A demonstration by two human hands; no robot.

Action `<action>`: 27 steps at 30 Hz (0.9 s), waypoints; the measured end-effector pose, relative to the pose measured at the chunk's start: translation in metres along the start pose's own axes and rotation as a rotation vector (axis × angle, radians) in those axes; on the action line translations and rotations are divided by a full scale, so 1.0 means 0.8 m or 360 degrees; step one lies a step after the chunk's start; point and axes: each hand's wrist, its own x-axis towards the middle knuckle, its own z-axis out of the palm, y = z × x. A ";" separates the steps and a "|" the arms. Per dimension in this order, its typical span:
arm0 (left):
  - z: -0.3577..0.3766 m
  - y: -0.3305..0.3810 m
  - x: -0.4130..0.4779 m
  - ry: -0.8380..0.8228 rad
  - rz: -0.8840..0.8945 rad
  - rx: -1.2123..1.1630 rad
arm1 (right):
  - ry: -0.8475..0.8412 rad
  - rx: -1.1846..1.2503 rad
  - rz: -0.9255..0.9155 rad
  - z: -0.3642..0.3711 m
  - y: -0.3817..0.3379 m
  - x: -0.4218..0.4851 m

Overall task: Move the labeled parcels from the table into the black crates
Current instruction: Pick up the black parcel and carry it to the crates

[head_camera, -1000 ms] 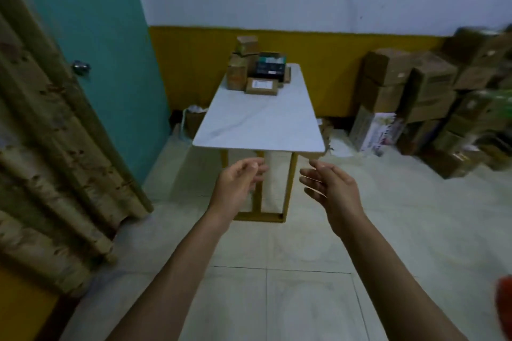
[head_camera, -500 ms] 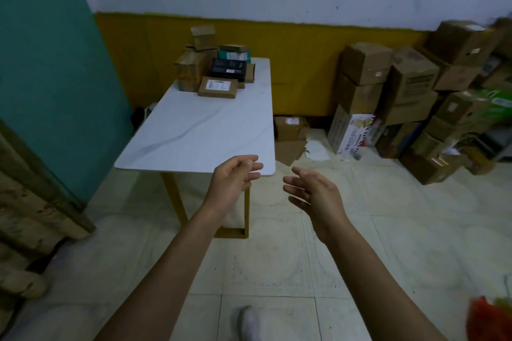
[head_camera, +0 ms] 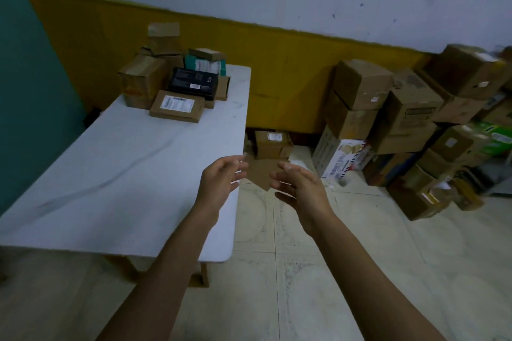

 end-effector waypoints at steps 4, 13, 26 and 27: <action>0.027 -0.004 0.082 0.0089 -0.0093 0.0027 | -0.0066 0.0064 0.0113 -0.006 -0.002 0.097; 0.100 -0.003 0.282 0.0490 -0.0182 -0.0202 | -0.0415 0.0085 0.0303 -0.019 -0.044 0.363; 0.148 0.014 0.493 0.1006 -0.0240 -0.0264 | -0.0755 -0.0066 0.0507 0.010 -0.097 0.631; 0.141 0.012 0.509 0.1034 -0.0242 -0.0269 | -0.0782 -0.0077 0.0524 0.021 -0.096 0.647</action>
